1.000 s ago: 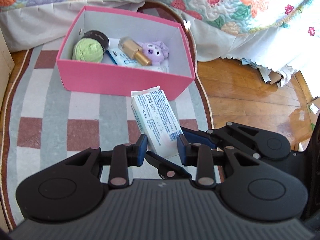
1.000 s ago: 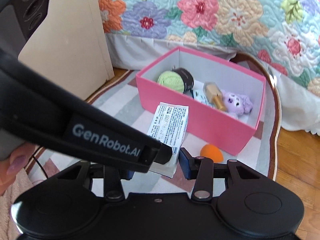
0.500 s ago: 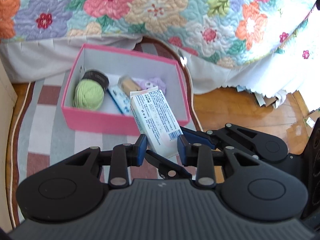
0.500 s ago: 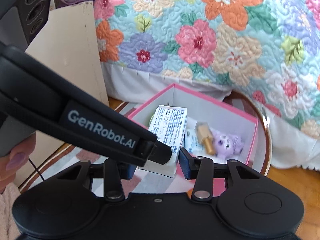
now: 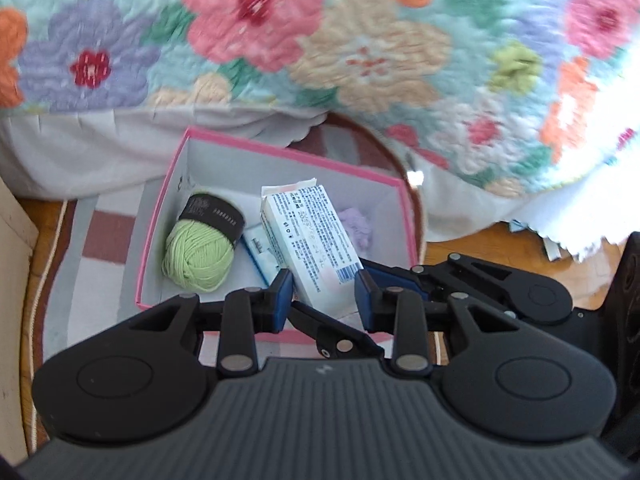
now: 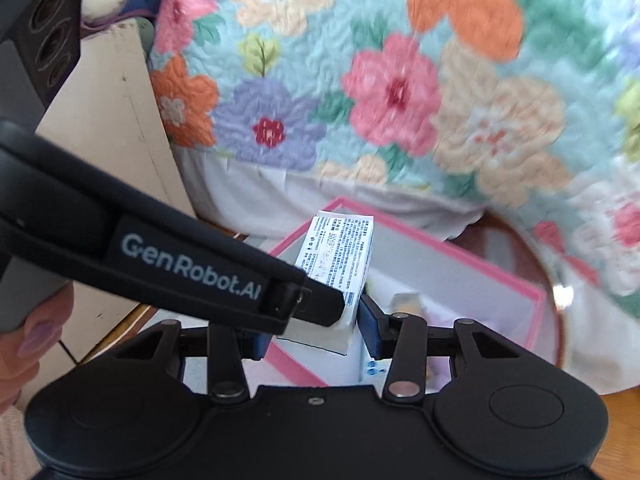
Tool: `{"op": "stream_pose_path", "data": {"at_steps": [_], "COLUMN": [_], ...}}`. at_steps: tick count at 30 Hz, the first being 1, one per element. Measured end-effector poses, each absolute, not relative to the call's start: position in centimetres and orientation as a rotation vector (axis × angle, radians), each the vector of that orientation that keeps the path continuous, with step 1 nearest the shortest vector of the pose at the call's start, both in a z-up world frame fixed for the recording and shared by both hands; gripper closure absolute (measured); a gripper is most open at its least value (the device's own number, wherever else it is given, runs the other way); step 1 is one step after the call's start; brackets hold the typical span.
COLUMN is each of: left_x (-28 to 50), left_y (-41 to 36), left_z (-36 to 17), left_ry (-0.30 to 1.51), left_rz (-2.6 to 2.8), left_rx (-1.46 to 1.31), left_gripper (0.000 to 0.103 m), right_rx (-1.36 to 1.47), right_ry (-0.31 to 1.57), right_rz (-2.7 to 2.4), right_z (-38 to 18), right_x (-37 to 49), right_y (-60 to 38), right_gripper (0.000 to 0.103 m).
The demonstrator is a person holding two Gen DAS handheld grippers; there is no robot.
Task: Organize objects
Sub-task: 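Lift the soap bar with the left gripper and lower it into the pink box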
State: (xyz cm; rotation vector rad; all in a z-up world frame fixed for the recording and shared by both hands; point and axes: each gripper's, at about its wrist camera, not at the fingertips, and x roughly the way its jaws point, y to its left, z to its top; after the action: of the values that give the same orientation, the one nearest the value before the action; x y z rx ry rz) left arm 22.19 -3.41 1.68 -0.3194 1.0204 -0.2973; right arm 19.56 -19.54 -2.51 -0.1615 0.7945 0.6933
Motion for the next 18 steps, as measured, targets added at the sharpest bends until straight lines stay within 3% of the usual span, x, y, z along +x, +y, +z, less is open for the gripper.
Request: {"op": "stream_pose_path", "data": {"at_steps": [18], "left_x": [28.9], "left_y": [-4.5], "left_z": [-10.3], "left_ry": [1.185], "left_rz": [-0.188], "left_rx": [-0.477], "left_gripper": [0.072], "right_rx": [-0.226], "right_ry": [1.071], "right_rz": [0.779], "right_z": [-12.9], "right_x": [28.1], "right_y": [-19.0], "right_gripper": [0.054]}}
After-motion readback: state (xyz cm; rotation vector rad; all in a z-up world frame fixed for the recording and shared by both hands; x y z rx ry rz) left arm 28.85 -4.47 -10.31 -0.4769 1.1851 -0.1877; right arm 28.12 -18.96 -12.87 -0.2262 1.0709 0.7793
